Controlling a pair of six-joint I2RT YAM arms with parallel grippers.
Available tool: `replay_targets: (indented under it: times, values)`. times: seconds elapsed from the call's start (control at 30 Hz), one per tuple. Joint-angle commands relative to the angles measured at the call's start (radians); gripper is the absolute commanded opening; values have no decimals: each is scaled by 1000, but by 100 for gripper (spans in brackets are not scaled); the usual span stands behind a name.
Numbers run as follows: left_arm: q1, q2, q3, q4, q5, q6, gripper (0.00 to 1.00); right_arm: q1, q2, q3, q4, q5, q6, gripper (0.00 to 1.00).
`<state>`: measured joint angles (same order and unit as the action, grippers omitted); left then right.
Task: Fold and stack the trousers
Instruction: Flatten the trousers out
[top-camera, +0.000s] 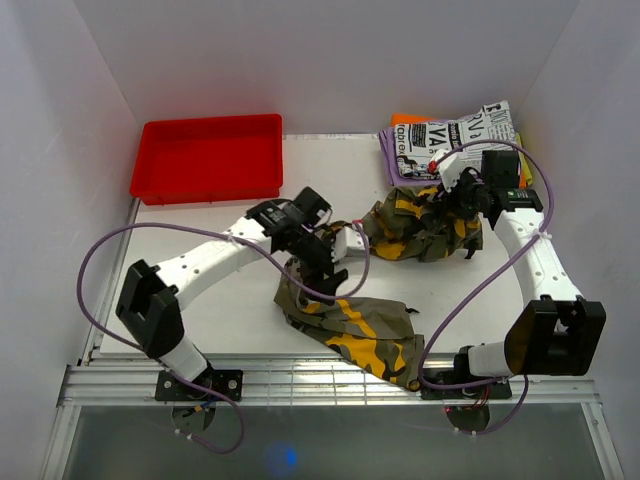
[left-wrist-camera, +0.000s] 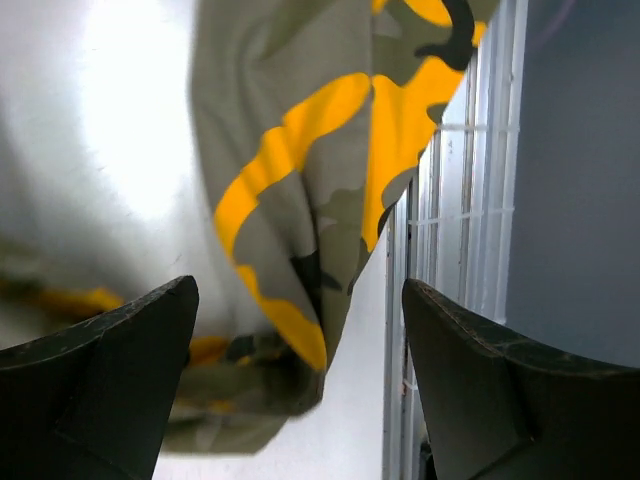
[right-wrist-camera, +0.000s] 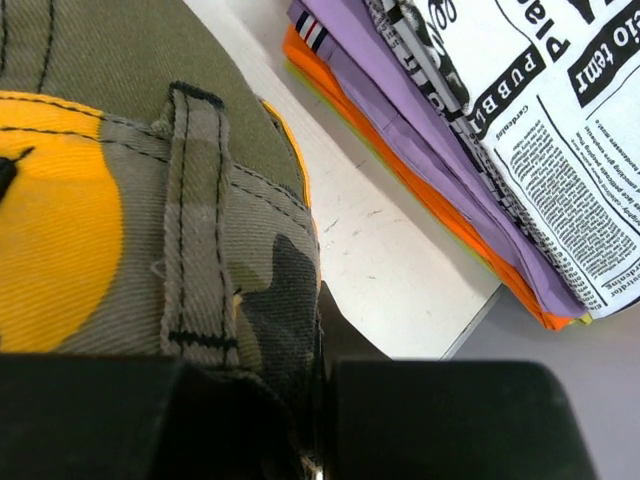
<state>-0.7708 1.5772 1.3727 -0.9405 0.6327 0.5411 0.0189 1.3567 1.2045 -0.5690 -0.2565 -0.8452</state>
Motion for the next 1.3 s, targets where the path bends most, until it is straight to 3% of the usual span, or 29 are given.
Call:
replay_targets:
  times: [0.0,0.33,0.47,0.5,0.6,0.7,0.83,0.87,0.93,1.0,1.07,1.13,1.17,1.2,1.23,1.27]
  values:
    - [-118,107,14,-44,-39,150,93,-5,18,82,49,5,60,8]
    - [-314,299,-16,78,-178,158,92,-45,-4,12,47,-64,38,8]
    - [-326,308,-115,65,-290,244,68,-71,-47,-36,47,-95,-6,8]
    - [-311,296,-144,60,-309,267,50,-86,-53,-43,46,-102,-17,8]
    - [-230,193,-244,-13,-331,379,27,-128,-91,-74,44,-130,-63,8]
    - [-86,74,-305,-134,-321,535,13,-180,-111,-105,29,-156,-118,8]
    - [160,-74,-383,-211,-410,797,6,-253,-140,-137,5,-194,-204,8]
    - [268,-124,-395,-211,-427,909,7,-279,-143,-147,-2,-202,-219,8]
    - [371,-164,-383,-161,-412,988,14,-296,-157,-155,-21,-220,-268,8]
    - [481,-186,-359,-104,-393,1004,29,-307,-168,-172,-32,-231,-299,8]
    - [560,-171,-284,-40,-372,939,43,-309,-191,-189,-38,-242,-340,8]
    - [611,-120,-151,-75,-306,833,49,-312,-212,-210,-48,-251,-370,8]
    - [667,-100,-102,-105,-274,795,59,-310,-218,-218,-60,-253,-400,8]
    - [692,-82,-59,-131,-245,755,62,-310,-228,-224,-61,-253,-413,8]
    - [718,-47,6,-165,-210,664,76,-312,-246,-241,-66,-245,-432,8]
    - [766,-33,29,-175,-199,621,77,-318,-257,-252,-74,-239,-483,8]
